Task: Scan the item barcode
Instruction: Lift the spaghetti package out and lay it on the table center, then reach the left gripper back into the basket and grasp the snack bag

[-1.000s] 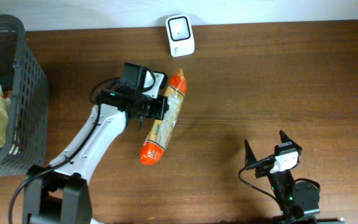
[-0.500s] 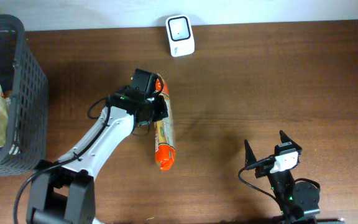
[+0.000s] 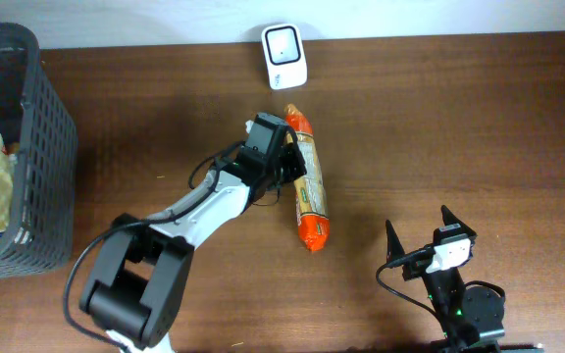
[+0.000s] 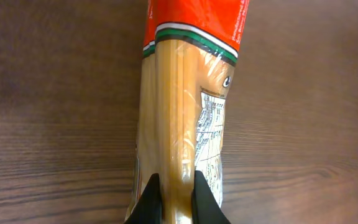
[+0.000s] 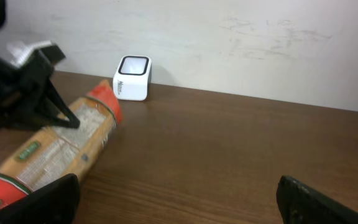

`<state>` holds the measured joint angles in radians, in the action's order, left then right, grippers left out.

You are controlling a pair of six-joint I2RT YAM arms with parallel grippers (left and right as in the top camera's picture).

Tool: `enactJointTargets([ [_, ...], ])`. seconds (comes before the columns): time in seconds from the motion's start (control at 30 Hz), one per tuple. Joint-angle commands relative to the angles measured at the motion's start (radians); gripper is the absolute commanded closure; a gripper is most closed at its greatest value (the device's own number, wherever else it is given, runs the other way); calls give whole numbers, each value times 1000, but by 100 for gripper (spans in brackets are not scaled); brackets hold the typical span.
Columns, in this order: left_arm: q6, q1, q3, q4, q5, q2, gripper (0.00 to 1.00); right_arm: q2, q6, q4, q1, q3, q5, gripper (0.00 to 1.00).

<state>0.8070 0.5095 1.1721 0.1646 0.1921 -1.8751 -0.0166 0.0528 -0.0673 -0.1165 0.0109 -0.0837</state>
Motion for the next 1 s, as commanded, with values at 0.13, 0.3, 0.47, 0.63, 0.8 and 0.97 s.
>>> enactJointTargets([
  [0.13, 99, 41, 16, -133, 28, -27, 100, 4, -1, -4, 6, -5, -6, 1],
  [0.3, 153, 162, 16, -362, -54, -84, 100, 4, -1, -4, 6, -5, -6, 1],
  [0.47, 217, 166, 17, -469, -2, -165, 84, 4, -1, -4, 6, -5, -6, 1],
  [0.63, 129, 137, 17, -460, 93, -143, 1, 4, -1, -4, 6, -5, -6, 1],
  [0.8, -286, -56, 27, 29, -63, 201, 1, 4, -1, -4, 6, -5, -6, 1],
  [0.97, -824, -398, 143, 241, -147, 546, 1, 4, -1, -4, 6, -5, -6, 1],
])
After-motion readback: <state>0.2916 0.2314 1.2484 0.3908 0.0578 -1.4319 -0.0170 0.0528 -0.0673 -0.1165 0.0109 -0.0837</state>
